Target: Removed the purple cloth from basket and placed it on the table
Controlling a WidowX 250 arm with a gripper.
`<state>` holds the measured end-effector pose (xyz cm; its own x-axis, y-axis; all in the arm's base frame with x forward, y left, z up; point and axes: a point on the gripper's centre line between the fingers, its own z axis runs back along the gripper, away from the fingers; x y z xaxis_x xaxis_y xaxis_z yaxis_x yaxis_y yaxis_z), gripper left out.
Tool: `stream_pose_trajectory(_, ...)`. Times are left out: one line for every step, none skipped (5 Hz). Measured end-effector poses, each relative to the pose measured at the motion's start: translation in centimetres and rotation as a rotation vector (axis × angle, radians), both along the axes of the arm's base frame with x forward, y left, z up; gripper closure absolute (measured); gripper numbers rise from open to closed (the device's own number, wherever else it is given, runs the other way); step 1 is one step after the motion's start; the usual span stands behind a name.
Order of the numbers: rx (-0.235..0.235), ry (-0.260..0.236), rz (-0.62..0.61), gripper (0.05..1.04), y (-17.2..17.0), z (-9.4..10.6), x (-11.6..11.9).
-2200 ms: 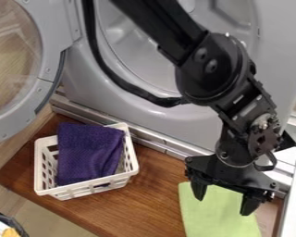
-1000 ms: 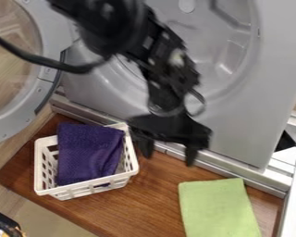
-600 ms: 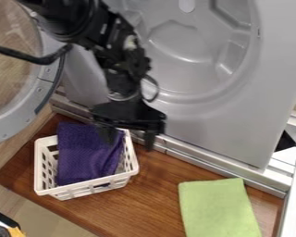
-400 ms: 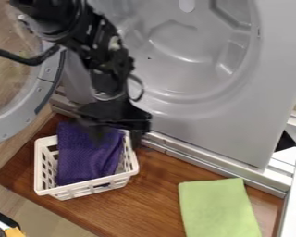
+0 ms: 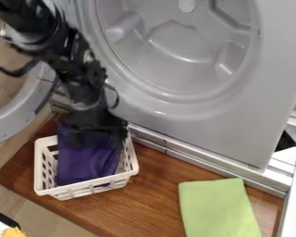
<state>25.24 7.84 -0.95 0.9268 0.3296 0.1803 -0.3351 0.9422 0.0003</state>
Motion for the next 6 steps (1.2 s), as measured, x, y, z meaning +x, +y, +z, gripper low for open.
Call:
stream_pose_trajectory(0.002,-0.006,0.017,0.083,0.4,-2.0,0.1)
stream_pose_trajectory(0.0,0.006,0.03,0.083,0.5,-3.5,-0.1)
stream_pose_trajectory(0.015,-0.01,0.037,0.12,0.6,-4.3,-0.1)
stream_pose_trajectory(0.011,-0.03,0.048,0.402,0.4,-4.6,-0.5)
stream_pose_trajectory(0.017,-0.02,0.067,0.694,0.4,-4.6,-0.7)
stream_pose_trajectory(0.018,-0.015,0.061,0.896,0.4,-4.6,-0.7)
